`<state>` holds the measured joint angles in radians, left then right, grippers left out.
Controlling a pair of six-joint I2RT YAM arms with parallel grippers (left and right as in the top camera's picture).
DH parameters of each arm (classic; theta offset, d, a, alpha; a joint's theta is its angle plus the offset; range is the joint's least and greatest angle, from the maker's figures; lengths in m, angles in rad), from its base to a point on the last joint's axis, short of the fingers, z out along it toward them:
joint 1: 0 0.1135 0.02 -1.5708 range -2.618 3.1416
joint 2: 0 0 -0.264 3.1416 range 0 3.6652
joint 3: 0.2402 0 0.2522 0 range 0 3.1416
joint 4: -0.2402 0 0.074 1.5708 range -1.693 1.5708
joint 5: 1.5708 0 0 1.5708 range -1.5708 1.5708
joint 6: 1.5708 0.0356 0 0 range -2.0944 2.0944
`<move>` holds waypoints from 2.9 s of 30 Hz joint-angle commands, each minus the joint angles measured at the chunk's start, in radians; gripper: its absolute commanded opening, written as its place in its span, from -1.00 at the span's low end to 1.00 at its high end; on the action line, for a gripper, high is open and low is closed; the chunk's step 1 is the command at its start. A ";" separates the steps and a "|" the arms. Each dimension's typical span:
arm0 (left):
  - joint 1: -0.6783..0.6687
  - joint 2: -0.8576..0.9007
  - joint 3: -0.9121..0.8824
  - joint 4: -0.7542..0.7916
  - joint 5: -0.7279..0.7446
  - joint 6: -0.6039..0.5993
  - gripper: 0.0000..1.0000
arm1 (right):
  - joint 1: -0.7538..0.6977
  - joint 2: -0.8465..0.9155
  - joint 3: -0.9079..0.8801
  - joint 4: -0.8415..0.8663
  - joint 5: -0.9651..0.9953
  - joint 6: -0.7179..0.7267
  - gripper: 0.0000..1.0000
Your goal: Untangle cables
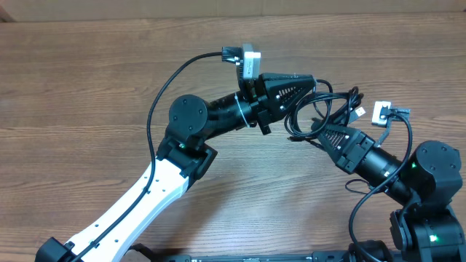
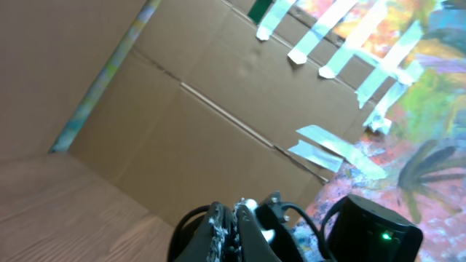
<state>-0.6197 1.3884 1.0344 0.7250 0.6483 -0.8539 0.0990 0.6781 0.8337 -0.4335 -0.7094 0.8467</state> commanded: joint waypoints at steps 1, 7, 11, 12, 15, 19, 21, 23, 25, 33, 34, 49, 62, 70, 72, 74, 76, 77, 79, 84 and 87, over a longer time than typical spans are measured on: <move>0.015 -0.008 0.024 -0.024 -0.054 0.048 -0.91 | 0.003 -0.003 0.016 -0.008 -0.055 -0.049 -0.92; 0.032 -0.008 0.024 -0.094 -0.026 0.073 -0.73 | 0.003 -0.002 0.016 -0.010 -0.051 -0.071 -0.92; 0.045 -0.008 0.024 -0.096 0.035 0.116 0.38 | 0.002 -0.002 0.016 -0.010 -0.047 -0.094 -0.92; 0.047 -0.008 0.024 -0.097 0.050 0.128 0.61 | 0.002 -0.002 0.016 -0.011 -0.047 -0.100 -0.92; 0.066 -0.008 0.024 -0.097 0.132 0.182 0.99 | 0.002 -0.002 0.017 -0.019 -0.048 -0.132 -0.93; 0.108 -0.008 0.024 -0.097 0.268 0.238 0.99 | 0.002 -0.002 0.016 -0.050 -0.048 -0.201 -0.93; 0.137 -0.008 0.024 -0.097 0.350 0.270 0.99 | 0.002 -0.002 0.017 -0.074 -0.048 -0.254 -0.92; 0.168 -0.008 0.024 -0.097 0.455 0.314 1.00 | 0.002 -0.001 0.016 -0.100 -0.049 -0.330 -0.92; 0.198 -0.008 0.024 -0.097 0.596 0.365 0.99 | 0.003 -0.002 0.016 -0.130 -0.056 -0.438 -0.92; 0.259 -0.008 0.024 -0.097 0.916 0.435 1.00 | 0.003 -0.002 0.017 -0.248 -0.139 -0.743 -0.92; 0.259 -0.007 0.024 -0.098 0.922 0.436 0.99 | 0.003 -0.002 0.017 -0.249 -0.186 -0.776 -0.92; 0.251 0.154 0.024 -0.179 0.827 0.291 0.99 | 0.003 -0.002 0.017 -0.166 -0.399 -0.848 -0.92; 0.084 0.160 0.024 0.044 0.879 0.083 1.00 | 0.003 0.029 0.016 -0.186 -0.347 -0.856 -0.92; 0.091 0.160 0.024 0.043 0.919 0.079 1.00 | 0.003 0.031 0.016 -0.185 -0.348 -0.856 -0.93; 0.096 0.160 0.024 0.045 0.906 0.080 0.76 | 0.003 0.031 0.016 -0.185 -0.351 -0.856 -0.92; 0.096 0.160 0.024 0.047 0.888 0.080 0.28 | 0.003 0.031 0.016 -0.185 -0.351 -0.856 -0.93; 0.093 0.160 0.024 0.047 0.855 0.080 -0.36 | 0.003 0.031 0.016 -0.185 -0.351 -0.856 -0.93; 0.090 0.160 0.024 0.046 0.838 0.080 -0.38 | 0.003 0.031 0.016 -0.185 -0.351 -0.856 -0.92; 0.081 0.161 0.024 0.046 0.806 0.080 -0.35 | 0.003 0.031 0.016 -0.185 -0.355 -0.856 -0.92; 0.060 0.161 0.024 0.046 0.782 0.080 -0.25 | 0.003 0.031 0.016 -0.185 -0.369 -0.856 -0.92; 0.059 0.161 0.024 0.046 0.780 0.080 -0.42 | 0.003 0.031 0.016 -0.185 -0.370 -0.855 -0.93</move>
<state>-0.5503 1.5536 1.0389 0.7696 1.4586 -0.7803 0.0990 0.7181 0.8337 -0.6289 -1.0576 0.0032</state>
